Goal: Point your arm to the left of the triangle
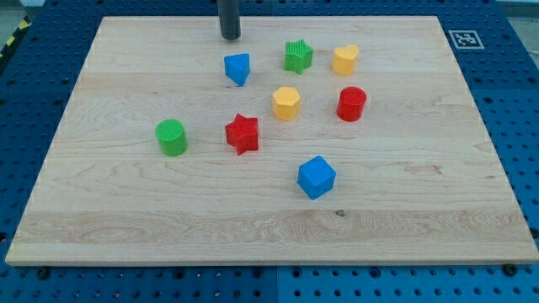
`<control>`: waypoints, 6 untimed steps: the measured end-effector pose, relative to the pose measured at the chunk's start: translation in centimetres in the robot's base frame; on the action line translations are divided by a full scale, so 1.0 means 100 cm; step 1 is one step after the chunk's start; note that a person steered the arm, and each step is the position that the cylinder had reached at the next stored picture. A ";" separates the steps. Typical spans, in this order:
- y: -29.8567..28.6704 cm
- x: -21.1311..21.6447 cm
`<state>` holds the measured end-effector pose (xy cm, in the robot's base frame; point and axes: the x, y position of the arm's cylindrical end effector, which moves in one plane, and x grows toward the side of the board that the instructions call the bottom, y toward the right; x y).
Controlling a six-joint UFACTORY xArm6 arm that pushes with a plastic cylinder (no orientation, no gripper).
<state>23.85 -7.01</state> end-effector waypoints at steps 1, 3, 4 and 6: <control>0.000 0.000; -0.035 0.009; -0.124 0.025; -0.126 0.047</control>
